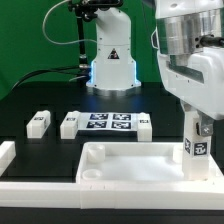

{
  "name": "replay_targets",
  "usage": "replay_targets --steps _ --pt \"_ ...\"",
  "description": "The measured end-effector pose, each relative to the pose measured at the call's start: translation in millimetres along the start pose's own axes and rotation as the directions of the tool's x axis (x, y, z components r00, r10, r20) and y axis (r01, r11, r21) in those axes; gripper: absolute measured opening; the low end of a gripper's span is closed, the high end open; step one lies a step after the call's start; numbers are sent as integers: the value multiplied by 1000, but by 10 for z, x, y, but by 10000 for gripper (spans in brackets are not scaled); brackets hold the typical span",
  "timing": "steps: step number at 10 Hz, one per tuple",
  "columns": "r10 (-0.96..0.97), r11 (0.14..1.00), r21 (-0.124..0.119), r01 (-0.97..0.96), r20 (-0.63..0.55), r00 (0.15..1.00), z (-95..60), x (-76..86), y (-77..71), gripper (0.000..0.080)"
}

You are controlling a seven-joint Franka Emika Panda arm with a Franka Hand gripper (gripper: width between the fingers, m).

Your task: Assemble desk

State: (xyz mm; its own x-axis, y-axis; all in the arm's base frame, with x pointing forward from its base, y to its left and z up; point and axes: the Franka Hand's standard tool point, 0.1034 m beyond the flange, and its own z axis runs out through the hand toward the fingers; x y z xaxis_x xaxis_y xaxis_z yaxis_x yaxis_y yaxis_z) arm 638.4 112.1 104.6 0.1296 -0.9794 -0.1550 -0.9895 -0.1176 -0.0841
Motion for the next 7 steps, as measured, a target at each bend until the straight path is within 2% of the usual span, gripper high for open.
replay_targets --steps 1,3,5,7 --pt "155 988 16 -155 16 988 8 -19 -14 288" --pt "342 938 43 -344 40 939 20 -39 -39 288" --pt "469 877 92 -472 57 881 15 -39 -55 289" --pt "486 867 97 -489 52 872 13 -39 -60 290"
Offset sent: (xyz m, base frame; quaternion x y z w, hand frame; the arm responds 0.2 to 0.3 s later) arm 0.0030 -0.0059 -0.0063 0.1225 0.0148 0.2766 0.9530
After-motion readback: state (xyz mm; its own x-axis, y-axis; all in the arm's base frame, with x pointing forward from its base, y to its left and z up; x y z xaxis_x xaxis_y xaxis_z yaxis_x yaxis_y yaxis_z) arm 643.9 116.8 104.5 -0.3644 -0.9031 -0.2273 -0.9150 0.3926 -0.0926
